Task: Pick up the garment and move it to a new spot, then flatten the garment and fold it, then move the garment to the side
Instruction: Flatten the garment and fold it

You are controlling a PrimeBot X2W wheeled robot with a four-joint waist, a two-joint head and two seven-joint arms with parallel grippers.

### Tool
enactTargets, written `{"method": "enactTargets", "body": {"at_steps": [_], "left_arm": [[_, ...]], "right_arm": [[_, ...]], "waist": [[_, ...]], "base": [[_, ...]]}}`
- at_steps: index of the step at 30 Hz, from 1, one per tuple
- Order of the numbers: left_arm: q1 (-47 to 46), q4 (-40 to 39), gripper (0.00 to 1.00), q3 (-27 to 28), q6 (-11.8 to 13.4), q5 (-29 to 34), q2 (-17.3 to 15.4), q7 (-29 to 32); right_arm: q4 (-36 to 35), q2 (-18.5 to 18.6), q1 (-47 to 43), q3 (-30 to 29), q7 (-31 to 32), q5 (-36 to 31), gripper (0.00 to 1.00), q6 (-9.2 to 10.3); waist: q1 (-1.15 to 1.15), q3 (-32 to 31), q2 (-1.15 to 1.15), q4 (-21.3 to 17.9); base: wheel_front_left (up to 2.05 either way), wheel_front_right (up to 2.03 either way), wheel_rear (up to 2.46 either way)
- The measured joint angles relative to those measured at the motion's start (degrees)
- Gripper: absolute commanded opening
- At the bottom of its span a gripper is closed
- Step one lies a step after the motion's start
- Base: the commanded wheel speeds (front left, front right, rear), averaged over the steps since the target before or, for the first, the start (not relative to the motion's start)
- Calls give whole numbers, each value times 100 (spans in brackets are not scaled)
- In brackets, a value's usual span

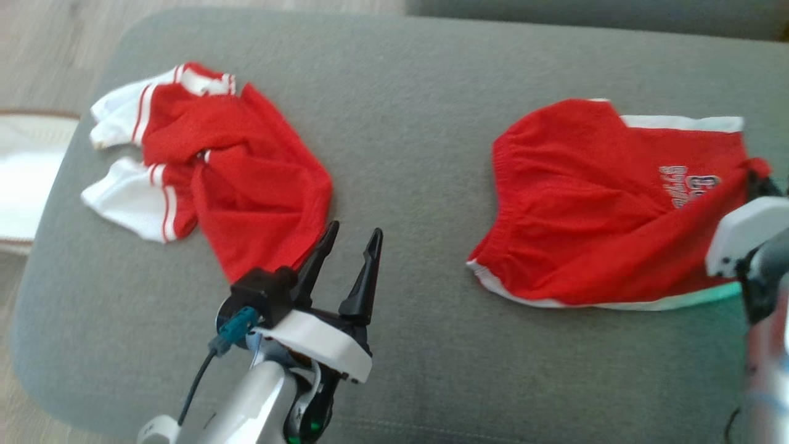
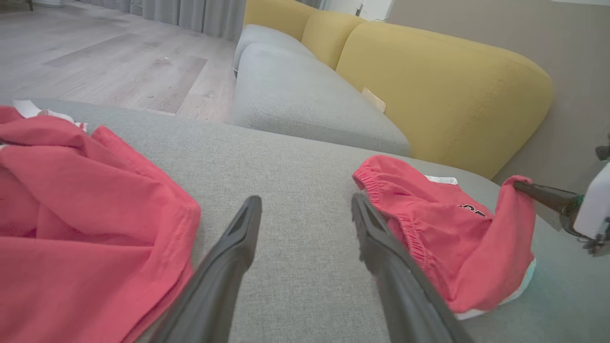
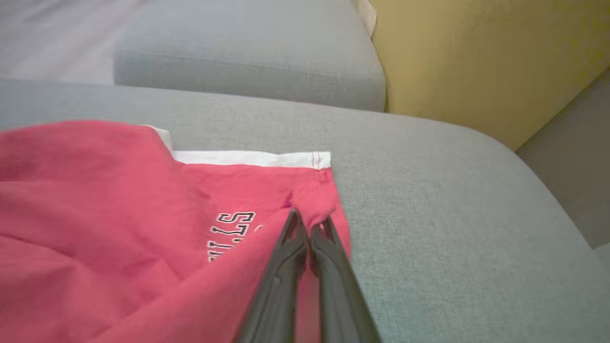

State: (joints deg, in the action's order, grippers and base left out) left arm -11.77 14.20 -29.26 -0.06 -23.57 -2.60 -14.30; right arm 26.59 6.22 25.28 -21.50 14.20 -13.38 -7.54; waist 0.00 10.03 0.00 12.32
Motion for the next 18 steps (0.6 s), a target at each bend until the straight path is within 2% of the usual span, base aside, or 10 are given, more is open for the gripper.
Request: {"method": "enactTargets", "body": {"at_steps": [6,7,8,12,17,18], "left_arm": [[-138,-12,100,-113,5,-88,2,0],[-158,-14,100,-113,7,-88,2,0],[-172,-20,100,-113,9,-88,2,0],[-173,-76,100,-57,62,-88,2,0],[-150,-101,100,271,85,-22,2,0],[-150,-101,100,271,85,-22,2,0]], "right_arm": [[1379,354,769,-286,40,-443,0,1],[1566,376,856,-297,38,-532,23,1],[1726,388,923,-326,32,-599,100,1],[2072,330,1099,-378,-594,-659,100,0],[2192,4,1173,-288,-1636,-497,100,0],[2192,4,1173,-288,-1636,-497,100,0]], "waist": [[0,265,0,297],[0,293,0,327],[0,316,0,348],[0,313,0,283],[0,180,0,-67],[0,180,0,-67]], "base": [[0,0,0],[0,0,0],[0,0,0],[0,0,0],[0,0,0],[0,0,0]]}}
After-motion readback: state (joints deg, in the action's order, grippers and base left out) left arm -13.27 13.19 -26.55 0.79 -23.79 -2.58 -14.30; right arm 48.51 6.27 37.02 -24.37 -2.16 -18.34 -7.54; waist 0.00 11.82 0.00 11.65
